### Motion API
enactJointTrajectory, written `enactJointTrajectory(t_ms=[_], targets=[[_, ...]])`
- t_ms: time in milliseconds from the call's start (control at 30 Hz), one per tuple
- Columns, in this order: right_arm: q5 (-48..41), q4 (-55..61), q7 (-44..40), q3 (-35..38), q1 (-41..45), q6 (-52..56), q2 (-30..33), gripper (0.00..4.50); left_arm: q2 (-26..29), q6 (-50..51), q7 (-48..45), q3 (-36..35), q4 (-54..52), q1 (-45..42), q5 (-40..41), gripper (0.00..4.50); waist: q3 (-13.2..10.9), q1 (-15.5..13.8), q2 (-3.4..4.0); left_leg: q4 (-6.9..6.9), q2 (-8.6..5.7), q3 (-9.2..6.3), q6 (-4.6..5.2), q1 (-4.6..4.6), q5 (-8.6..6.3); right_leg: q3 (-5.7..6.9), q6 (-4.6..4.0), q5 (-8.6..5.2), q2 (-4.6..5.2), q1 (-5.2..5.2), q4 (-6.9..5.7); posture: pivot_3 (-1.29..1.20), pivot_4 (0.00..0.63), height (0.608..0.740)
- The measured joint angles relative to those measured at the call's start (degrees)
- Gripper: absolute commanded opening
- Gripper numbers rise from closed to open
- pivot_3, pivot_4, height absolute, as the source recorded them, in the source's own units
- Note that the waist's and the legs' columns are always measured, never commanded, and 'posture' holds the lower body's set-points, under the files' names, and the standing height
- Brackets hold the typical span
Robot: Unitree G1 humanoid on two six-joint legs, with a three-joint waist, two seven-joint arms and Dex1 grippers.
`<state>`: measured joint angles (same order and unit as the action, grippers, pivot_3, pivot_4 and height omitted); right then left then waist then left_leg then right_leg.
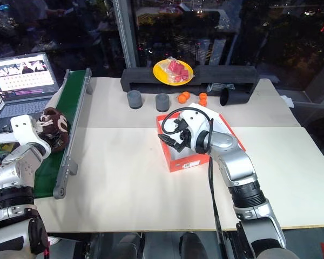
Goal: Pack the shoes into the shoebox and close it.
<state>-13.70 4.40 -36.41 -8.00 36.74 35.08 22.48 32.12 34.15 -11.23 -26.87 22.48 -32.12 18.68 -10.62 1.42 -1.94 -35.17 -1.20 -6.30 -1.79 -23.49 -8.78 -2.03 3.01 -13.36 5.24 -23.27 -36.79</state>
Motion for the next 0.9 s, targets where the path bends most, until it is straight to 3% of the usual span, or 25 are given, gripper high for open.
enactJointTrajectory(t_ms=[133,367,467,600,767,900], targets=[[0.0,0.04,0.11,-0.02,0.0,0.05,0.0,4.5,-0.39,1.14,0.47,-0.13,-0.98,0.0,0.8,0.22,0.0,-0.7,0.0,0.01,0.01,0.0,0.0,0.0,0.0,0.01,0.21,-0.13,-0.01,0.0,0.01,0.0,0.15,0.74],[-0.42,0.06,0.43,0.17,0.02,0.5,-0.24,4.5,-3.07,1.31,0.19,-0.02,-4.88,-3.66,4.17,0.17,-0.05,-0.66,-0.11,-0.01,0.01,0.0,-0.02,-0.22,0.01,0.02,-0.09,0.06,0.0,-0.12,0.08,0.0,0.15,0.74],[-4.84,0.04,2.73,5.16,0.66,4.28,-4.29,4.5,-4.85,4.08,-0.92,0.9,-10.16,-8.24,7.79,0.17,-0.06,-0.49,-0.13,-0.02,0.0,0.0,-0.03,-0.34,0.01,-0.01,-0.12,0.1,0.01,-0.25,0.05,0.0,0.15,0.74],[-16.23,-0.39,10.59,17.6,8.14,13.21,-11.57,4.5,-10.13,10.51,-2.95,5.94,-18.6,-14.23,14.2,0.17,-0.07,-0.35,-0.14,-0.02,-0.01,0.0,-0.04,-0.37,0.02,-0.04,-0.14,0.13,0.01,-0.29,0.02,0.0,0.15,0.74],[-29.66,-2.77,20.01,30.97,12.45,23.71,-16.25,4.5,-14.94,16.43,-3.39,11.92,-21.98,-15.43,17.61,0.17,-0.07,0.34,-0.14,0.09,0.02,0.02,-0.02,-0.33,0.03,-0.08,-0.22,0.18,-0.04,-0.4,-0.12,0.0,0.15,0.74],[-35.05,-6.43,26.36,36.07,12.85,29.81,-16.49,4.5,-17.79,19.78,-6.58,16.63,-23.27,-18.65,20.24,0.17,-0.08,0.83,-0.13,0.03,0.0,0.11,-0.01,-0.59,0.03,-0.16,-0.22,0.18,-0.04,-0.7,-0.21,0.0,0.15,0.74]])
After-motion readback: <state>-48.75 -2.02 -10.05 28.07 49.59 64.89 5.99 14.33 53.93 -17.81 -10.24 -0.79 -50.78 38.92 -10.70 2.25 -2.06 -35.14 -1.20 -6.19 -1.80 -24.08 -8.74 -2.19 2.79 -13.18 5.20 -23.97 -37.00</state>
